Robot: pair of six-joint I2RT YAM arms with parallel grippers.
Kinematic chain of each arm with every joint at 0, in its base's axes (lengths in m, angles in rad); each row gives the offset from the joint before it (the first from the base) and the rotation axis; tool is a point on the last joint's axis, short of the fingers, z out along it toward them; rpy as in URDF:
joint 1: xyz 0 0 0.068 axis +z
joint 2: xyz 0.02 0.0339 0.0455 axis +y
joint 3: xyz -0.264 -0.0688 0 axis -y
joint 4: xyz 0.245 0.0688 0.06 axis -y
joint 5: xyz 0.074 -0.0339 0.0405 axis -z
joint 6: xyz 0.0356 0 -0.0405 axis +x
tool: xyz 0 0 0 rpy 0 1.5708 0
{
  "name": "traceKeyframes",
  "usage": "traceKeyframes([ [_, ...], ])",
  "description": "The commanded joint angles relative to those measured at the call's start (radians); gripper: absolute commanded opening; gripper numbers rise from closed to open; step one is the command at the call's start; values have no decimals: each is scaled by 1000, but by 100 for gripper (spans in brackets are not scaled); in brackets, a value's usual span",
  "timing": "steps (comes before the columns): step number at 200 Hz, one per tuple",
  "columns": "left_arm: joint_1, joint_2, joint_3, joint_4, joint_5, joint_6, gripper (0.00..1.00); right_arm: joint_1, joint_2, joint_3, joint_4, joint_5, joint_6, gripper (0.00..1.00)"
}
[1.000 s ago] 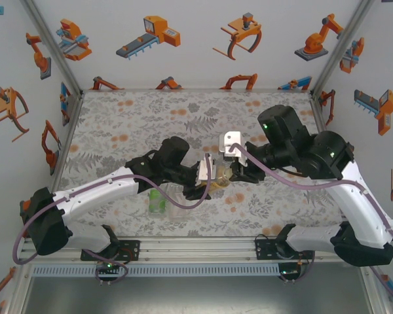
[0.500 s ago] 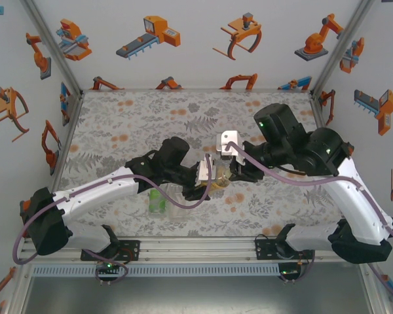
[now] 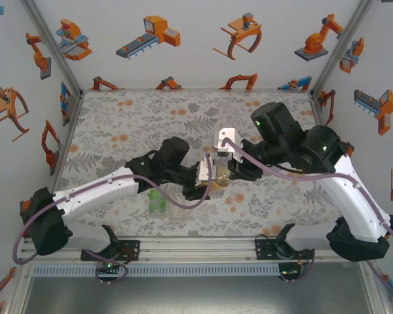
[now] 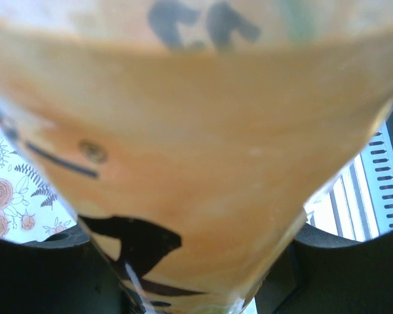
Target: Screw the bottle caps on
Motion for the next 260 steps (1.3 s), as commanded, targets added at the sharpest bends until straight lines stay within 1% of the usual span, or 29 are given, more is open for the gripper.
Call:
traceKeyframes([
  [1, -6, 3, 36, 19, 35, 5, 0, 3, -24, -6, 8, -70, -28, 0],
  [56, -6, 5, 39, 17, 40, 1, 0, 16, 32, 57, -82, -80, -78, 0],
  [102, -6, 4, 39, 21, 39, -14, 0, 53, 61, 78, -130, -8, -95, 0],
  [139, -5, -7, 19, 70, 40, -42, 0, 72, 62, 68, -153, 39, -91, 0],
  [173, -5, -10, 13, 97, 40, -53, 0, 75, 55, 43, -124, 34, -35, 0],
  [190, -5, -10, 14, 98, 39, -53, 0, 75, 53, 23, -100, 23, 36, 0],
  [213, -5, -11, 10, 98, 29, -47, 0, 75, 34, -34, -37, 50, 213, 0],
  [226, -4, -7, 12, 90, 19, -41, 0, 75, 24, -69, 4, 79, 355, 0],
  [260, -5, 1, 9, 92, -18, -27, 0, 75, 22, -115, 73, 168, 815, 0],
])
